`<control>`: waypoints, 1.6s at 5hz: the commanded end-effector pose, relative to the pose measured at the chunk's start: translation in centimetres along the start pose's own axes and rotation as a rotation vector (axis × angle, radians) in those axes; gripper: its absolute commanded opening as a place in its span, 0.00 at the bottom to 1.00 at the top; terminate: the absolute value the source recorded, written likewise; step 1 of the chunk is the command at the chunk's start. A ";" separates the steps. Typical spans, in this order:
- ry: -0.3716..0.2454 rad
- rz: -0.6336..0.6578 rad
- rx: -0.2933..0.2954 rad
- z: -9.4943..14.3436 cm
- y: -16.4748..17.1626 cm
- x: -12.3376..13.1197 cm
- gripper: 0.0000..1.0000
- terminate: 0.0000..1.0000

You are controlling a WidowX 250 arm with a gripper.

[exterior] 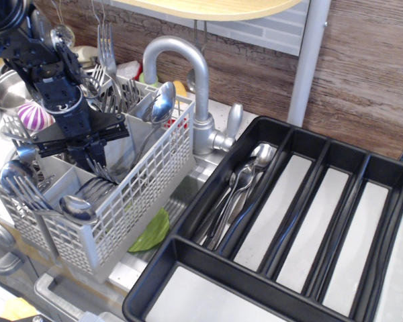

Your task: Put small spoon from basket to tray

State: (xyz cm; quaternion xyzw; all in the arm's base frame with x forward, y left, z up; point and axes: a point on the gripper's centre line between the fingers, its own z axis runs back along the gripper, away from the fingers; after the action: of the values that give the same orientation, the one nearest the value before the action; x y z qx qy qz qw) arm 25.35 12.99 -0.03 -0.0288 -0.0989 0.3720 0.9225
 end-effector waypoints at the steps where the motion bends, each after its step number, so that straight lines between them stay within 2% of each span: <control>1: -0.017 -0.105 -0.004 2.1 0.0 2.2 0.00 0.00; 2: -0.034 -0.152 -0.013 2.8 0.0 2.6 0.00 0.00; 3: 0.013 -0.202 0.042 6.5 -0.1 3.2 0.00 0.00; 4: 0.146 -0.200 0.101 10.4 -1.0 2.6 0.00 0.00; 5: 0.252 -0.200 0.123 13.0 -2.7 1.1 0.00 0.00; 6: 0.401 -0.145 0.124 14.8 -4.7 0.3 0.00 0.00; 7: 0.498 -0.018 0.146 16.6 -6.9 -0.9 0.00 0.00; 8: 0.583 0.168 0.170 16.5 -9.4 -2.4 0.00 0.00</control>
State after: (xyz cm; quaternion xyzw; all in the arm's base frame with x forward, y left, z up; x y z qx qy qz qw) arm 26.77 3.08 14.82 -0.0621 0.2388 0.4543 0.8560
